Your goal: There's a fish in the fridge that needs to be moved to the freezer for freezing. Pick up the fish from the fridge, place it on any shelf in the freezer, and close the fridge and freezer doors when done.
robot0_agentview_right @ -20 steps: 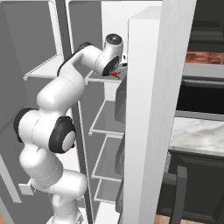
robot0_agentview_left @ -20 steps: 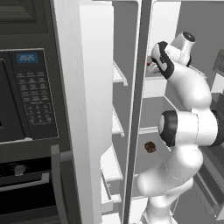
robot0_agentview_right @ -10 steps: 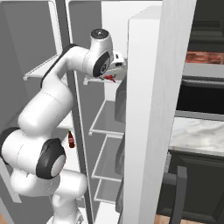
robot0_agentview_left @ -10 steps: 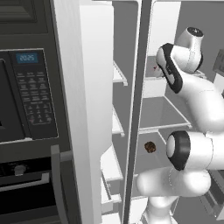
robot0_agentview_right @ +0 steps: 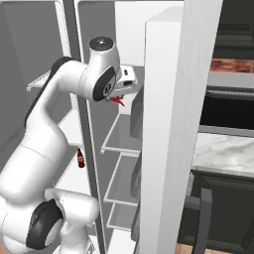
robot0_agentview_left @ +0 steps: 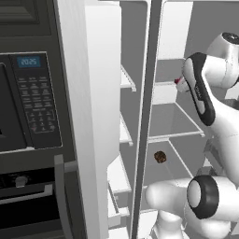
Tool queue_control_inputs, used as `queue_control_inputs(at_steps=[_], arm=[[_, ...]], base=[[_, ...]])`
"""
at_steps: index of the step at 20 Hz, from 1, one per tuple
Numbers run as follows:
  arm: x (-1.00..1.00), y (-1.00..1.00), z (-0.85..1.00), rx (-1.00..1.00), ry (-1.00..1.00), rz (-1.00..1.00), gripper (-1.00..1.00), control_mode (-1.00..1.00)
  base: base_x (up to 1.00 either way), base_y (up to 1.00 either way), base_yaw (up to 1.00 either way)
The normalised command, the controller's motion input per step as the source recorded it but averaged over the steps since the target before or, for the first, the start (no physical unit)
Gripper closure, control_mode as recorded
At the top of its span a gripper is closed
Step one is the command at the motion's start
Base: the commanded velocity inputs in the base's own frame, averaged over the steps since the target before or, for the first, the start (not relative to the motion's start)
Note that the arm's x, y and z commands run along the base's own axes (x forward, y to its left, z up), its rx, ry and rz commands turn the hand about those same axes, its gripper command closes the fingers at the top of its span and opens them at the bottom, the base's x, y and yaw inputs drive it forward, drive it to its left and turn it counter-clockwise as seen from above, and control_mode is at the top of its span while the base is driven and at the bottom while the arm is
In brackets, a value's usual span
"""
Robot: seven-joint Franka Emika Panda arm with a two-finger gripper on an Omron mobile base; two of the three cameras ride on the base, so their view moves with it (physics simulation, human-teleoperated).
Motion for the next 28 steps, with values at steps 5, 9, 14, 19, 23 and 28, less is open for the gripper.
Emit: queue_control_inputs(at_steps=[5,9,14,19,23,28], arm=[[-0.99,0.04,0.19,0.0,0.01,0.0,1.0,-1.0],[-0.92,0.36,0.35,0.01,-0.1,0.0,1.0,-1.0],[-0.67,0.65,0.4,0.06,-0.15,0.01,1.0,-1.0],[-0.43,0.68,0.35,0.14,-0.02,0.06,1.0,-1.0],[0.0,0.46,0.34,0.19,-0.01,0.18,1.0,-1.0],[0.23,0.48,0.04,0.05,-0.03,0.3,1.0,-1.0]], base=[[0.0,0.0,0.0],[0.0,0.0,0.0],[0.0,0.0,0.0],[0.0,0.0,0.0],[0.0,0.0,0.0],[0.0,0.0,0.0]])
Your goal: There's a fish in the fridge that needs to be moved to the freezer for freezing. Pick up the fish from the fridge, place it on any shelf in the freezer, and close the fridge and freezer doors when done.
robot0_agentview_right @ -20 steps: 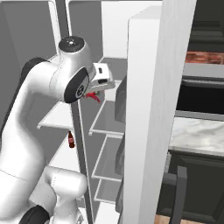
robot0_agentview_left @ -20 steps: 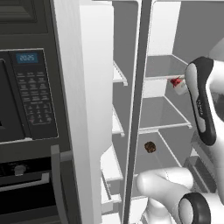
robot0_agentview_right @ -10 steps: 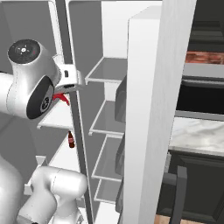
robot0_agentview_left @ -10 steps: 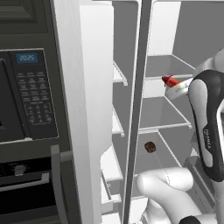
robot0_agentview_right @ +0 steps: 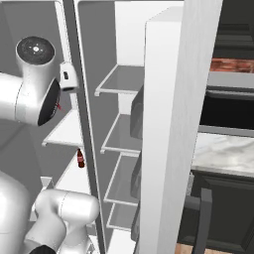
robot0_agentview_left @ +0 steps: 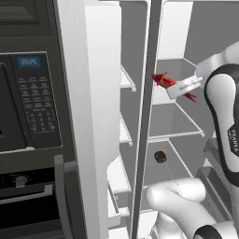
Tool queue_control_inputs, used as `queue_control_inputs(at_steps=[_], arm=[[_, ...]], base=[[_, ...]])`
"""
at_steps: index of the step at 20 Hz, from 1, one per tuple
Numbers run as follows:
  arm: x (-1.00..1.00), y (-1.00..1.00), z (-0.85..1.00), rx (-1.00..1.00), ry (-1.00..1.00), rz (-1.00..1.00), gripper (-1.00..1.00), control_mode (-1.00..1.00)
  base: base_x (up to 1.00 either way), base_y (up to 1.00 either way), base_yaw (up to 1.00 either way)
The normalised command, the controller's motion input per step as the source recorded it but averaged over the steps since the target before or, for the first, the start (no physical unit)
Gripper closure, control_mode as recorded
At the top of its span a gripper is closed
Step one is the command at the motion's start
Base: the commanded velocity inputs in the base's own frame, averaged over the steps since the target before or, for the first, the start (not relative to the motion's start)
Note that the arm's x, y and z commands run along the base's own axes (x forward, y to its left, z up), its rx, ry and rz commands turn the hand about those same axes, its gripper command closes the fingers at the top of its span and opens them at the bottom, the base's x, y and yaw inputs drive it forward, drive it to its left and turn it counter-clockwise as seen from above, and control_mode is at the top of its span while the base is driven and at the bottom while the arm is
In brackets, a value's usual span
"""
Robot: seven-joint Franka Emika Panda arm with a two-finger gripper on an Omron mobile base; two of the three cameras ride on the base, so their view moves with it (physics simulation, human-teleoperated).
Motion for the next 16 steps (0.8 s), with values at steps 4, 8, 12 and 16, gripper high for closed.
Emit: queue_control_inputs(at_steps=[4,8,12,16], arm=[[0.28,0.65,0.0,0.0,-0.11,0.13,1.0,-1.0],[0.38,0.58,0.0,0.01,-0.19,0.01,1.0,-1.0],[0.48,0.47,0.0,0.0,-0.08,0.03,1.0,-1.0],[0.46,0.03,0.12,0.01,0.12,0.06,1.0,-1.0]], base=[[0.0,0.0,0.0],[0.0,0.0,0.0],[0.0,0.0,0.0],[0.0,0.0,0.0]])
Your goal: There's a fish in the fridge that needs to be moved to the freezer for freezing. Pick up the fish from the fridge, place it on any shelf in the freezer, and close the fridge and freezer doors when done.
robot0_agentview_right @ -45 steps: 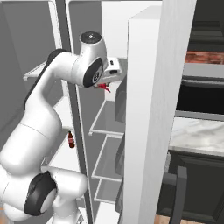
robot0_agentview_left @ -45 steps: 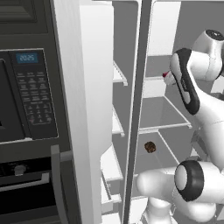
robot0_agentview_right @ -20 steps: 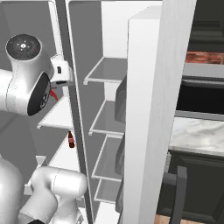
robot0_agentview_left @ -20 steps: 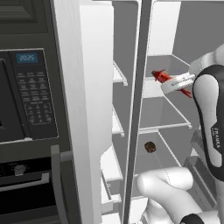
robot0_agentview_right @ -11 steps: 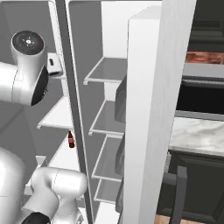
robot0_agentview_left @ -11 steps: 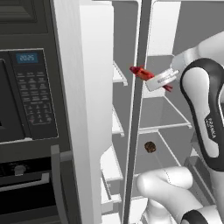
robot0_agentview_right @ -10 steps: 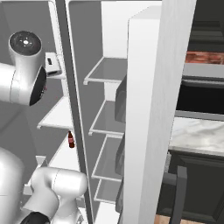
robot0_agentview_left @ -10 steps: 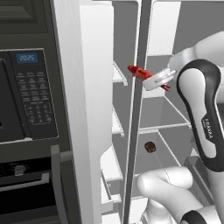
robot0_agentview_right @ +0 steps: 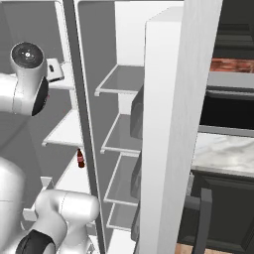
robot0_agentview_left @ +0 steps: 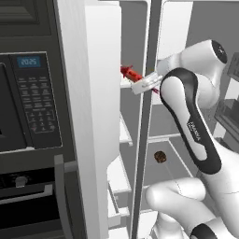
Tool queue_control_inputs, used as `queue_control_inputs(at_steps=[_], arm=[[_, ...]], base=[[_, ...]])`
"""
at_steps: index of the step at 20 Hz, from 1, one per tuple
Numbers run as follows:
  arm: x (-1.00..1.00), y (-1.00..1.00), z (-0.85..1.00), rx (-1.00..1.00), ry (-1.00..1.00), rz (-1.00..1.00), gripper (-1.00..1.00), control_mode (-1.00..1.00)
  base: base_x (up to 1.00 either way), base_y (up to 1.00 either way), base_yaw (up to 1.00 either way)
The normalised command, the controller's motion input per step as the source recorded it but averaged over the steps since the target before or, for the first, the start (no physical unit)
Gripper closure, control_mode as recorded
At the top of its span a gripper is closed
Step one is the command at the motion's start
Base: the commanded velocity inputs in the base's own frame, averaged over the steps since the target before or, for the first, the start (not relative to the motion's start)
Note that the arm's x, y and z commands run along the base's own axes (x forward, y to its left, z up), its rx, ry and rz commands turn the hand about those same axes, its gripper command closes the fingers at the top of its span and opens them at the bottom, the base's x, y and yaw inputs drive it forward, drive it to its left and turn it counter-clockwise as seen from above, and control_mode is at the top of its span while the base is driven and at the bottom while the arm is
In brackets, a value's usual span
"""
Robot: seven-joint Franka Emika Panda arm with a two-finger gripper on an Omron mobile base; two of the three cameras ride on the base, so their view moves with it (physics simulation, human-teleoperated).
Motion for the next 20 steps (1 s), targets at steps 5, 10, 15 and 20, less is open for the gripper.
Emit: queue_control_inputs(at_steps=[5,10,15,20], arm=[[0.35,0.11,0.11,-0.01,0.14,0.23,1.0,-1.0],[0.42,0.29,0.0,-0.17,-0.05,0.14,1.0,-1.0],[0.45,0.14,0.0,-0.21,0.0,0.14,1.0,-1.0],[0.25,0.02,-0.05,-0.19,-0.03,0.17,1.0,-1.0]], base=[[0.0,0.0,0.0],[0.0,0.0,0.0],[0.0,0.0,0.0],[0.0,0.0,0.0]])
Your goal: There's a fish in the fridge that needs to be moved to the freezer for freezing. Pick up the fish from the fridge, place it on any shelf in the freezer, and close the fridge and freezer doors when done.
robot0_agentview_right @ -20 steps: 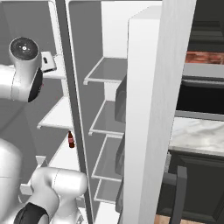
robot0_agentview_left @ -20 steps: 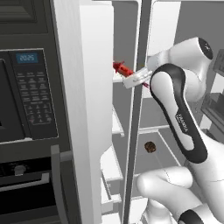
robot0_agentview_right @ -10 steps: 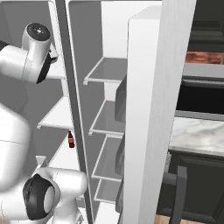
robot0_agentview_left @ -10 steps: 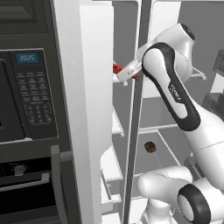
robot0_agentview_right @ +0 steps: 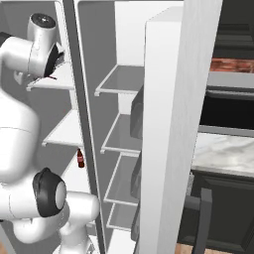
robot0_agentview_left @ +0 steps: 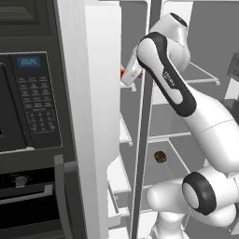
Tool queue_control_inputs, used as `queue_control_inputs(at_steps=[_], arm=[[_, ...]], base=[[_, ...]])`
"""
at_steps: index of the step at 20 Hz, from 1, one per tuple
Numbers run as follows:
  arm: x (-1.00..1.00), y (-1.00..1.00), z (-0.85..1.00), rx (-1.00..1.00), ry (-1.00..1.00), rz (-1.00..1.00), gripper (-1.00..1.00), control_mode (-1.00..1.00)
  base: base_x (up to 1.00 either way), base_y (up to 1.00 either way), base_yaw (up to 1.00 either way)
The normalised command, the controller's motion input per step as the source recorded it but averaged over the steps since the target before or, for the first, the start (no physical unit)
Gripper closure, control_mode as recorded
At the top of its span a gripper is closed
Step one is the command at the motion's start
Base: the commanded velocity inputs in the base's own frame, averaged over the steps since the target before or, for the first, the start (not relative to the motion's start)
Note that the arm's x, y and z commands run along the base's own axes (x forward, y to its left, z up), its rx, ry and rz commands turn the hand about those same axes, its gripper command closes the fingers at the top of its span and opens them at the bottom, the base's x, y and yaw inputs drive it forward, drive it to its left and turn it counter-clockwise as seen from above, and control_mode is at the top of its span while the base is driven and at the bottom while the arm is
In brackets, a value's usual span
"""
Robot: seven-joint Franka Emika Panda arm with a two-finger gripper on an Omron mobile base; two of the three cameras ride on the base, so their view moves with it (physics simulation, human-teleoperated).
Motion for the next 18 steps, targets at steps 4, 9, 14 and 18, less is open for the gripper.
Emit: queue_control_inputs(at_steps=[4,9,14,18], arm=[[0.01,0.0,-0.26,-0.06,-0.1,0.09,1.0,-1.0],[0.02,0.01,-0.2,-0.1,-0.11,0.06,1.0,-1.0],[0.18,0.15,-0.11,-0.15,0.01,0.03,1.0,-1.0],[0.34,0.03,0.0,-0.1,0.11,0.04,1.0,-1.0]], base=[[0.0,0.0,0.0],[0.0,0.0,0.0],[0.0,0.0,0.0],[0.0,0.0,0.0]])
